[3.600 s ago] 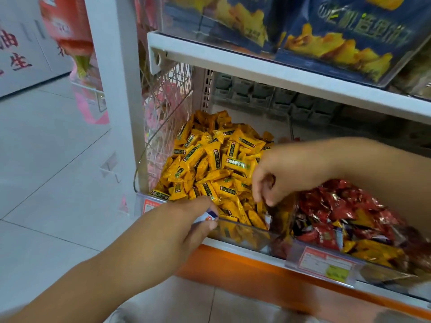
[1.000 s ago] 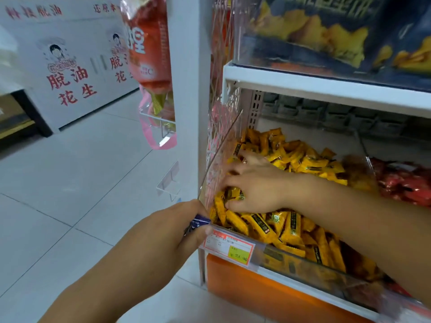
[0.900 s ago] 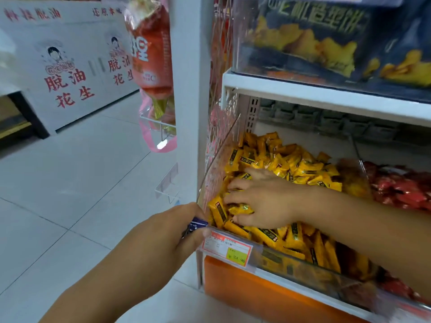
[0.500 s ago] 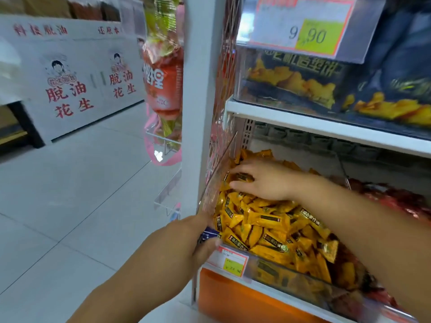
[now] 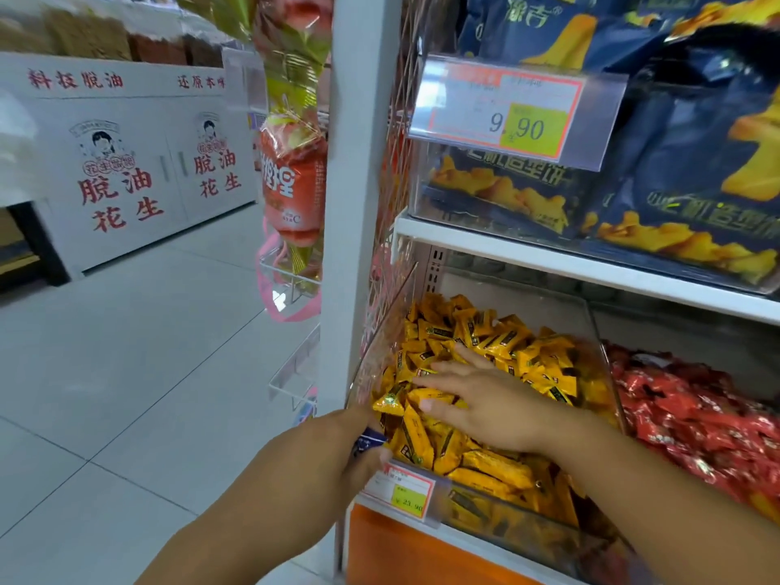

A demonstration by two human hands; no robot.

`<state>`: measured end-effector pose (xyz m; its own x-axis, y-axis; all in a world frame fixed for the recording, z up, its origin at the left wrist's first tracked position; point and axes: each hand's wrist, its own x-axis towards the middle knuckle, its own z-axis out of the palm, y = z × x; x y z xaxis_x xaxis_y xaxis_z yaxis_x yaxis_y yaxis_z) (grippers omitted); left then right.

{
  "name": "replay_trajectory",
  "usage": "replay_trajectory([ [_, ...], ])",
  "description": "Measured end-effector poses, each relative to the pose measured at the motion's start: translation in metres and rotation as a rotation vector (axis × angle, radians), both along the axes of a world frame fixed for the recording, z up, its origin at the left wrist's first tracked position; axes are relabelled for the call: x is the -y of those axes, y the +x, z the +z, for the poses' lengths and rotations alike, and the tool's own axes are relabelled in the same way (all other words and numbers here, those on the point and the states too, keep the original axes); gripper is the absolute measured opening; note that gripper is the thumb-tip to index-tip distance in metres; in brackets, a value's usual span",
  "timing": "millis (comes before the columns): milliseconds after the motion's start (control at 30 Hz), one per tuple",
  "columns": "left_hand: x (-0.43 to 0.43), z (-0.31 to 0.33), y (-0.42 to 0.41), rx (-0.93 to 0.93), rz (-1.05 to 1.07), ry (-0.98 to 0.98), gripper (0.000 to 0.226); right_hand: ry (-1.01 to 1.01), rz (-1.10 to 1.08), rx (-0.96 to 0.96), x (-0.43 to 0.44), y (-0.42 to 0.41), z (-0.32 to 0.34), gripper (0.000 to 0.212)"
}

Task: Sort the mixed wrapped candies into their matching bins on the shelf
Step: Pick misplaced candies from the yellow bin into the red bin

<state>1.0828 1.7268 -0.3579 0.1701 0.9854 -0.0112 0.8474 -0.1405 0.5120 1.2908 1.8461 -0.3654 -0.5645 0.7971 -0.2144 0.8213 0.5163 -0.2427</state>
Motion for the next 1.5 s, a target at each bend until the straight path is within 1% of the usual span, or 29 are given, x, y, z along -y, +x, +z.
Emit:
replay_trajectory([
  [33,0.0,0.0,-0.001,0.0,-0.001,0.008,0.011,0.023,-0.015,-0.076,-0.004,0.0,0.006,0.05],
  [100,-0.001,0.001,-0.001,0.005,0.003,0.015,0.012,0.161,-0.071,-0.182,-0.021,-0.003,0.019,0.043],
  [167,-0.002,0.001,0.001,0.009,0.006,0.023,0.014,0.318,-0.14,-0.162,-0.048,-0.008,0.026,0.047],
  [200,-0.003,0.001,0.003,0.009,0.0,0.028,0.014,0.353,-0.176,-0.12,-0.061,-0.012,0.025,0.052],
  [233,-0.004,0.002,0.004,0.01,-0.008,0.035,0.014,0.334,-0.218,-0.073,-0.07,-0.018,0.022,0.06],
  [300,-0.005,0.002,0.007,0.016,-0.034,0.048,0.014,0.192,-0.265,0.037,-0.079,-0.032,0.007,0.077],
  [367,-0.007,0.002,0.009,0.025,-0.056,0.053,0.016,0.112,-0.255,0.135,-0.079,-0.042,-0.011,0.084],
  [433,-0.009,0.002,0.009,0.041,-0.054,0.055,0.014,0.098,-0.244,0.148,-0.076,-0.042,-0.014,0.082],
  [567,-0.01,0.004,0.011,0.066,-0.045,0.037,0.009,0.051,-0.16,0.231,-0.059,-0.026,-0.008,0.061],
  [667,-0.008,0.005,0.012,0.071,-0.048,0.047,0.009,0.003,-0.117,0.197,-0.042,-0.022,0.001,0.052],
  [700,-0.008,0.004,0.013,0.073,-0.046,0.053,0.009,-0.02,-0.089,0.16,-0.035,-0.022,0.007,0.05],
  [800,-0.007,0.001,0.014,0.086,-0.036,0.073,0.01,-0.11,-0.058,-0.042,-0.014,-0.013,0.026,0.047],
  [833,-0.008,0.001,0.014,0.099,-0.034,0.078,0.009,-0.086,-0.079,-0.07,-0.009,-0.006,0.031,0.048],
  [867,-0.008,0.0,0.014,0.112,-0.033,0.081,0.008,-0.032,-0.122,-0.046,-0.008,0.002,0.035,0.051],
  [933,-0.009,0.0,0.015,0.127,-0.03,0.087,0.005,0.023,-0.29,0.1,-0.014,0.018,0.037,0.068],
  [1000,-0.009,0.0,0.017,0.133,-0.021,0.093,0.008,-0.062,-0.478,0.187,-0.021,0.022,0.028,0.087],
  [1067,-0.01,0.0,0.019,0.141,-0.006,0.104,0.009,-0.132,-0.548,0.199,-0.024,0.011,0.012,0.098],
  [1100,-0.011,0.0,0.019,0.142,0.0,0.114,0.009,-0.129,-0.552,0.19,-0.024,0.002,0.006,0.098],
  [1167,-0.012,0.0,0.019,0.138,0.008,0.135,0.009,-0.092,-0.523,0.163,-0.019,-0.014,0.002,0.093],
  [1233,-0.013,-0.001,0.018,0.134,0.013,0.135,0.009,-0.058,-0.452,0.132,-0.01,-0.025,0.005,0.082],
  [1333,-0.012,-0.002,0.017,0.135,0.01,0.129,0.011,-0.072,-0.256,0.019,0.006,-0.028,0.01,0.066],
  [1433,-0.011,-0.002,0.014,0.164,0.02,0.123,0.01,-0.125,-0.092,-0.124,-0.004,-0.009,0.038,0.058],
  [1500,-0.011,-0.003,0.013,0.165,0.016,0.119,0.009,-0.095,-0.095,-0.087,-0.029,0.016,0.057,0.055],
])
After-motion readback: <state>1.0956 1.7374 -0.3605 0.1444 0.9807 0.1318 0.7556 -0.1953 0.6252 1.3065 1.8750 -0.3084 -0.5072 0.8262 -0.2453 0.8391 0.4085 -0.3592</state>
